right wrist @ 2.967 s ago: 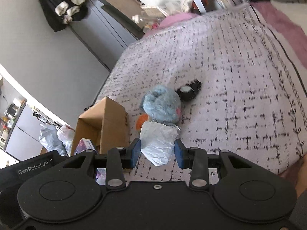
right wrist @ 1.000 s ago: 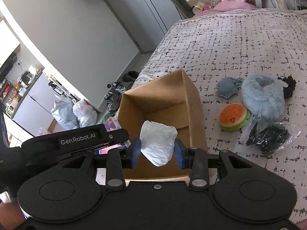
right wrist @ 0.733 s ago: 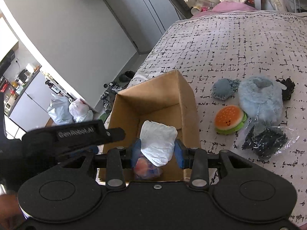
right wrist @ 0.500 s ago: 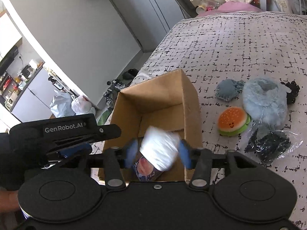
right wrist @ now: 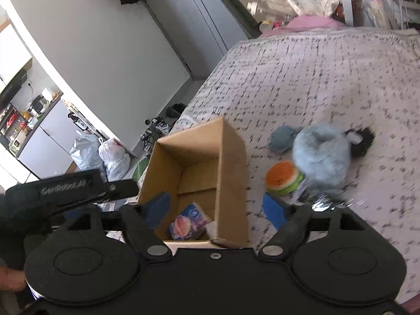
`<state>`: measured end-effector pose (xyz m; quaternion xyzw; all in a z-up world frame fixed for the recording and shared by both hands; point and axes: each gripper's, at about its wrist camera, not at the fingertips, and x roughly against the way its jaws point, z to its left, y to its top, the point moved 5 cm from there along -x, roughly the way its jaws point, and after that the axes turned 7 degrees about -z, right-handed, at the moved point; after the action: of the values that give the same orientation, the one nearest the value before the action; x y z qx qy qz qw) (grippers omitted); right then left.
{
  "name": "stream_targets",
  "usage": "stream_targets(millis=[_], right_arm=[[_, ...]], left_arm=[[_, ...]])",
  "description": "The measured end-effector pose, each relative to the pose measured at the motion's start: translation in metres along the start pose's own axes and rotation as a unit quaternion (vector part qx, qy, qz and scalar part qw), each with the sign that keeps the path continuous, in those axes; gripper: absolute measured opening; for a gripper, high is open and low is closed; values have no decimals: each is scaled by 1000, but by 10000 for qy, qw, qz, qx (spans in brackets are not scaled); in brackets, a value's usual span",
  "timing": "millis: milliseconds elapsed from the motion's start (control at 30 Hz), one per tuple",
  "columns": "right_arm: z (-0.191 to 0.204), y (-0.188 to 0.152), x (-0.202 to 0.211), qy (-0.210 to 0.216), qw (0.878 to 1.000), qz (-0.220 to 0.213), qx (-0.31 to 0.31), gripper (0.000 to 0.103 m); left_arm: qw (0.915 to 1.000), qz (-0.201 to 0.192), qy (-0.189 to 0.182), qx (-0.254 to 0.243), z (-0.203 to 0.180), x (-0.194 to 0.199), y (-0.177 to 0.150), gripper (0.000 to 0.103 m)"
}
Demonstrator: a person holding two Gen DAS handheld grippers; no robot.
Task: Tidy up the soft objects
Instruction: 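Open both tools to drop the tissue pack and white bag into the box, then grasp the black bead bag with left tool while right tool grasps black fuzzy ring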
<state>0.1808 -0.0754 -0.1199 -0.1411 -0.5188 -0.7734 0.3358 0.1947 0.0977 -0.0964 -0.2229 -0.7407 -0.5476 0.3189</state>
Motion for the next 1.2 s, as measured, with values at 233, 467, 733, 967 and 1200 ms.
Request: stream_targets(millis=[233,467,733,967,1200], right_arm=[[-24,16,29,-115,9998,-182,-55,96],[-43,37,62,-118,9988,-485,-9,103],[-78,49,89,-282,9970,-714,-93,103],[-103,47,100,-434,9962,-744,-146,103],[-118,42,101,-544,9960,-691,-149,103]], left_arm=[[9995,-281,-111,43,-18,25,1,103],[9985,-477,-280,44,-37,43,1,103],[9971,-616,-451,-50,-58,56,-4,103],[9964,-597,-577,-145,-80,57,-12,103],[9963,-519,-593,-333,-102,52,-21,103]])
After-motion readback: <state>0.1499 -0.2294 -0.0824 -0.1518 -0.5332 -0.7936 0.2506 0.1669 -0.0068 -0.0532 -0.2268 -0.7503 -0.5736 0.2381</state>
